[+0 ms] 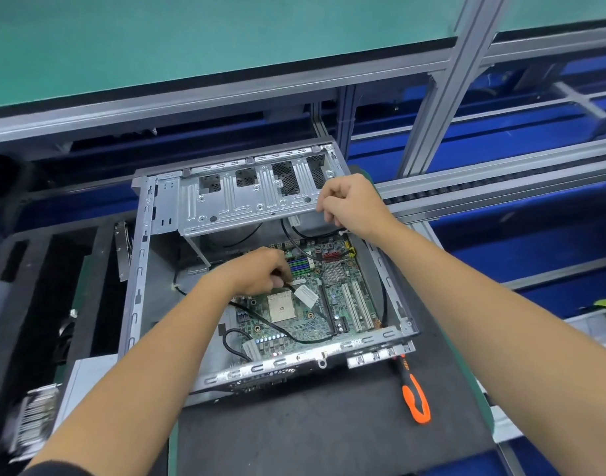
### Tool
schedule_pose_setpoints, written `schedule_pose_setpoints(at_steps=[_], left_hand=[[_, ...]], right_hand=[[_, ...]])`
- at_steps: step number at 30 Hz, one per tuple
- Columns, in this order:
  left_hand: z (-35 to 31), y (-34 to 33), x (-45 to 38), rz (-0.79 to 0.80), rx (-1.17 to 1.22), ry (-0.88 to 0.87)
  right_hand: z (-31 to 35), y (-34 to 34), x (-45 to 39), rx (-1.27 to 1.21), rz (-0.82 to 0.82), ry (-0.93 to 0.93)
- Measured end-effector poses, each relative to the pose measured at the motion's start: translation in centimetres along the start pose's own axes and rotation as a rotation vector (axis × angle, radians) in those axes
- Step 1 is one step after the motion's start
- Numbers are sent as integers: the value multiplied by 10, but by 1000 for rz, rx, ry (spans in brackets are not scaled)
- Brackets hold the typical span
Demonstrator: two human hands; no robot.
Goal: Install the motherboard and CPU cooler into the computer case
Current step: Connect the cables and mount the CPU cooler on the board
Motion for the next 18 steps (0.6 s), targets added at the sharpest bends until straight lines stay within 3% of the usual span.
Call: schedule_pose_setpoints(at_steps=[6, 11, 14, 18], left_hand=[[-20, 15, 12, -8, 309, -168], [-36, 31, 10, -169, 555, -206], [-43, 38, -1, -324, 540, -149], [-50, 37, -16, -380, 408, -90]], right_hand=[[0, 1, 0, -9, -2, 4], [-2, 0, -1, -15, -3, 15], [-3, 1, -3, -33, -10, 16], [-4, 0, -3, -47, -15, 15]])
Point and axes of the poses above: each hand's wrist, its own x-axis away from the middle knuckle, its own y-axis out of the back of the hand, z = x × y, the point moved 4 cm from there along -x, towards the middle knuckle, and after that the axes turned 4 degrees about z, right-handed, at the moved point
